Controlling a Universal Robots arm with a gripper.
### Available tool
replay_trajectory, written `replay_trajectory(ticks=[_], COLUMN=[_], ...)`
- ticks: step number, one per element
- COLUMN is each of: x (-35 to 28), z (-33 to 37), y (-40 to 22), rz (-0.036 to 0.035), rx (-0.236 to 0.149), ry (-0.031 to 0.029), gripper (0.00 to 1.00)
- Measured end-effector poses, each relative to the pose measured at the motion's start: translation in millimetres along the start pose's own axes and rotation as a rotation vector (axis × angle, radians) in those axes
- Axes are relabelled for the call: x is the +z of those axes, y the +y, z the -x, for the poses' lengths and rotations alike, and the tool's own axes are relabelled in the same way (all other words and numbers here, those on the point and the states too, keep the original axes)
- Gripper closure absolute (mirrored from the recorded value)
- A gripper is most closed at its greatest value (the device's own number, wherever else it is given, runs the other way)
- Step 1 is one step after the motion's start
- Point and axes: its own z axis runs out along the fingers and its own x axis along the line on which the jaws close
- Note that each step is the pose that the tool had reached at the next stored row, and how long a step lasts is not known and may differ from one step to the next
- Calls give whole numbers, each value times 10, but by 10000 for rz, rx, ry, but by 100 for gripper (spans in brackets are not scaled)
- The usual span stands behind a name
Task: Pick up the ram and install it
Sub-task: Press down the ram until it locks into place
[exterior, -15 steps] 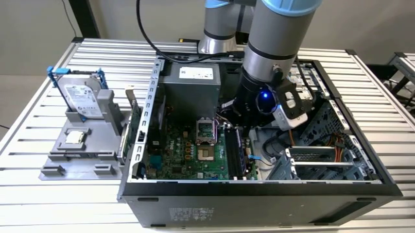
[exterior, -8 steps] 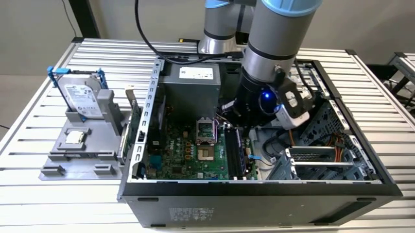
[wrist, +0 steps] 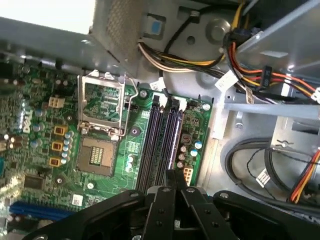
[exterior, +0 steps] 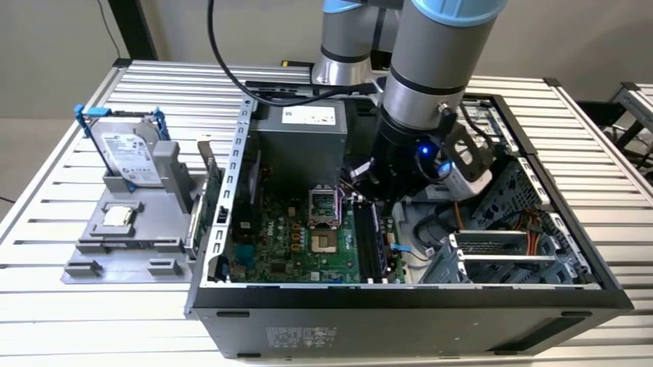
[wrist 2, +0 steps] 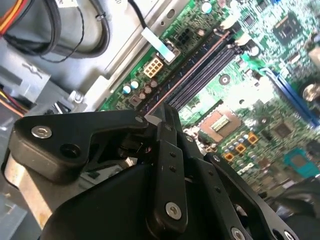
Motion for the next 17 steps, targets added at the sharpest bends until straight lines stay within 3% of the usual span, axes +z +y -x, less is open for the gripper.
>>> replay_trajectory(ticks=[4, 6, 8, 10, 11, 17], x=[-1, 1, 2, 2, 3, 5], z=[-1, 0, 0, 0, -1, 0], y=[0, 0, 0, 0, 0, 0], rz=[33, 89, 203, 413, 474, 502], rx=[-669, -957, -1170, -1334, -1439, -2515], ry=[-11, -26, -50, -82, -95, -82], gripper=[100, 100, 100, 100, 100, 100])
